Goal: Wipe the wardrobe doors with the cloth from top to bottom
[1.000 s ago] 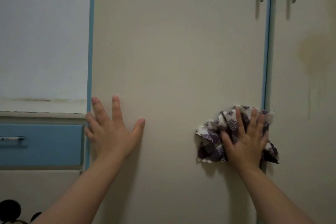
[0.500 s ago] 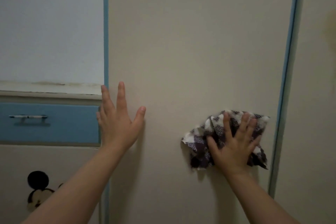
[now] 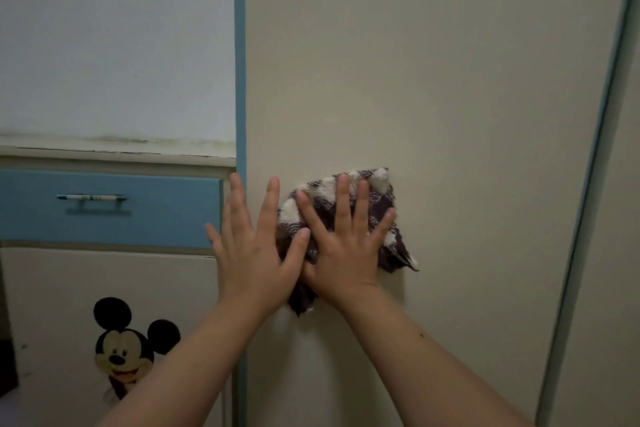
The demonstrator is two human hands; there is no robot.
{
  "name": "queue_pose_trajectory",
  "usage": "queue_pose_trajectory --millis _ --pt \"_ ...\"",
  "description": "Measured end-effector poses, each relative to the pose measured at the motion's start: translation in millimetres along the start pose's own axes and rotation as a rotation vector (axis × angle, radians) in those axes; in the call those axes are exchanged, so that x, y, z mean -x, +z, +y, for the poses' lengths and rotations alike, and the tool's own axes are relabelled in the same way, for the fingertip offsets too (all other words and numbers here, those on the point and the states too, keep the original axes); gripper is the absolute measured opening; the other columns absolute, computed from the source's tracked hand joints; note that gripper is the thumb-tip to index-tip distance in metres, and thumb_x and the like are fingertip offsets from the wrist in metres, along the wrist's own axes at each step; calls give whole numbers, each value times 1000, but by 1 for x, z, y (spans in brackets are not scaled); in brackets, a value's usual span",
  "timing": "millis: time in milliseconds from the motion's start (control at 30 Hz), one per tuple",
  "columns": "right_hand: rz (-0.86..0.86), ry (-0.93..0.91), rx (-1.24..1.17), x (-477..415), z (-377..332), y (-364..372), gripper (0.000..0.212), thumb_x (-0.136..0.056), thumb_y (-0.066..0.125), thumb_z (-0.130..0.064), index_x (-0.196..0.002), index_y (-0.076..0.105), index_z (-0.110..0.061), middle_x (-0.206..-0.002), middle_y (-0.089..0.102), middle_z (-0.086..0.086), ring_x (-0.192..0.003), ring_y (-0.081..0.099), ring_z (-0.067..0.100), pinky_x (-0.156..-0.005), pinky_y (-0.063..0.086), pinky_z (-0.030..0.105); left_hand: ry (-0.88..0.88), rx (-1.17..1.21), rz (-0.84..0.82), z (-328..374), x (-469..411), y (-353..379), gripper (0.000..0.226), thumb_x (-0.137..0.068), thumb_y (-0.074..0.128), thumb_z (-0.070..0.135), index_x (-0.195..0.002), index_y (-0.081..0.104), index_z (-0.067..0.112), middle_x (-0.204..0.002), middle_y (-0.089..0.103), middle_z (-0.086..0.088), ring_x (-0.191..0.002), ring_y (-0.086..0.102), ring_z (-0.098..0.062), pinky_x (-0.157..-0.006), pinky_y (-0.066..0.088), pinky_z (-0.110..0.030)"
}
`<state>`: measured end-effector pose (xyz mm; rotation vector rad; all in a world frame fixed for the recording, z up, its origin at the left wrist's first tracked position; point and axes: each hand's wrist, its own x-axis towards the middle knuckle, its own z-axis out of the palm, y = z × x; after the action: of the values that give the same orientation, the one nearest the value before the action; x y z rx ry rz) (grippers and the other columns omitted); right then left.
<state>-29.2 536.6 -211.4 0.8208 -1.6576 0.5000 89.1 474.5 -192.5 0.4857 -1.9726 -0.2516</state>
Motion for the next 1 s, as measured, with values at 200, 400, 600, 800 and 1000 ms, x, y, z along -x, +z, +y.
queue_pose_trajectory --millis 200,400,600,800,1000 --pt "-60 -51 59 4 -29 7 74 -84 38 -59 -147 4 -38 -157 -9 13 -143 -9 34 -105 -7 68 -25 -52 -47 -15 9 0 75 -77 22 66 -143 3 37 -156 -10 -7 -142 5 -31 -108 4 -59" --pt "-194 -287 100 17 -39 6 69 -84 28 -53 -148 12 -31 -157 1 8 -143 -13 33 -105 -5 68 -51 -61 -80 -12 18 7 73 -78 20 65 -142 -1 37 -155 -10 -12 -141 13 -35 -107 2 -60" --pt "-282 -419 258 18 -36 -3 74 -83 24 -51 -150 5 -25 -156 -4 6 -141 -10 35 -104 0 68 -171 -103 -93 -2 25 24 77 -74 9 67 -141 -11 36 -155 -15 -12 -142 2 -33 -108 -1 -60" --pt "-229 -522 144 25 3 -9 78 -80 49 -49 -147 16 -27 -156 11 2 -144 -3 27 -110 3 59 -225 -130 -116 16 31 36 86 -70 3 69 -147 0 32 -154 -20 -12 -142 -10 -31 -108 -5 -59" --pt "-131 -549 112 46 63 -10 72 -72 50 -56 -139 40 -31 -153 23 1 -145 4 25 -109 6 61 -286 -119 -101 21 36 47 88 -69 4 71 -147 -2 32 -152 -22 -15 -140 -12 -37 -106 -5 -63"
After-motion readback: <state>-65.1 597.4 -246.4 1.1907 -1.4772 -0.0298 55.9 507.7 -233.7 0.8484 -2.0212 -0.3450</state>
